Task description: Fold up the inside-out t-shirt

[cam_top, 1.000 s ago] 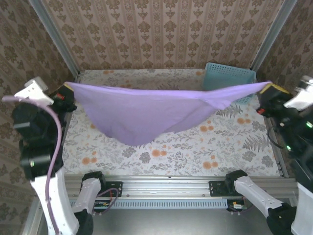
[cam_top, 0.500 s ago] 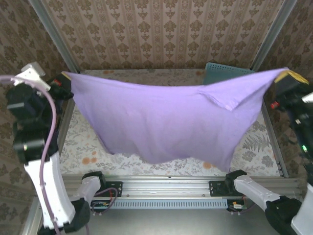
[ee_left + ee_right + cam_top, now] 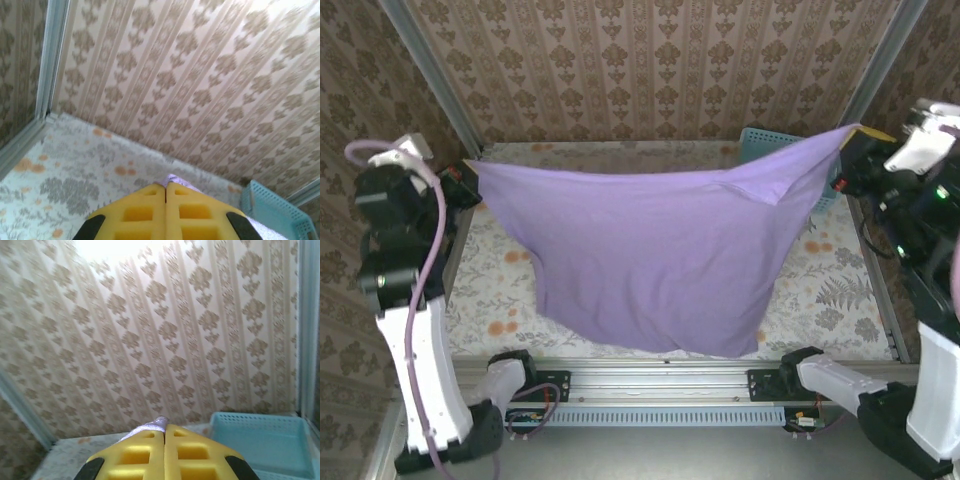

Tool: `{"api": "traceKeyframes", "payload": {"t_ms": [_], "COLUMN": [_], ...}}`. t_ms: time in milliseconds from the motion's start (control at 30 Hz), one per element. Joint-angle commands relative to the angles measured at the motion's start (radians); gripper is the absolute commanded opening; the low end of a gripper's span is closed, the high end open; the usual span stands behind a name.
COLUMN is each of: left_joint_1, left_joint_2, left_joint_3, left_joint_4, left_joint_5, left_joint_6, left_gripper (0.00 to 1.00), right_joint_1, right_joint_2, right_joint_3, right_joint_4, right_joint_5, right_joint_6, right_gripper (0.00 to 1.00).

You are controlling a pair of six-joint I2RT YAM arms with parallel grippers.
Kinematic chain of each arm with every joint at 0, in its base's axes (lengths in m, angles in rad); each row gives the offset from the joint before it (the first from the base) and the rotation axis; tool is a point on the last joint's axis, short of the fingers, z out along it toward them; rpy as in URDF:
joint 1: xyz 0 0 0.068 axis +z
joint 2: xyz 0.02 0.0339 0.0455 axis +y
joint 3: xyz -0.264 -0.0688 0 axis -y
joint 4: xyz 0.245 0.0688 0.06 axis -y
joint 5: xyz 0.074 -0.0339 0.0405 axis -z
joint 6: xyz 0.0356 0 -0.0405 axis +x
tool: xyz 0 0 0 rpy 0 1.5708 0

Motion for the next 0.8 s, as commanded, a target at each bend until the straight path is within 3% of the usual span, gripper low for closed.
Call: {"api": "traceKeyframes", "payload": {"t_ms": [0,267,533,767], "left_joint_1": [0.000,0.000,0.010,0.007], "left_joint_2": [-0.116,-0.245,-0.086,0.113], "left_joint_3": [-0.016,0.085,0.164,0.019], "left_joint_4": [0.097,0.119,0.141,0.228], "left_joint_5": [-0.026,-0.094,-0.085,-0.085], "left_joint_6": [0.000,-0.017,-0.012,-0.029], "left_gripper": [0.00,0.00,0.00,0.00], "right_joint_1": [-0.004,-0.008,-0.008,-0.008], "right_joint_2": [-0.106,-0.137,0.036,0.259], "right_joint_3": [0.014,0.175,0.268,0.196], "right_joint_4": [0.070,0.044,0.119,0.207], "right_joint_5": [-0.101,-0.119,-0.001,0.012], "right_joint_6": [0.033,0.050,-0.021,-0.049], "right_gripper": [0.00,0.00,0.00,0.00]}}
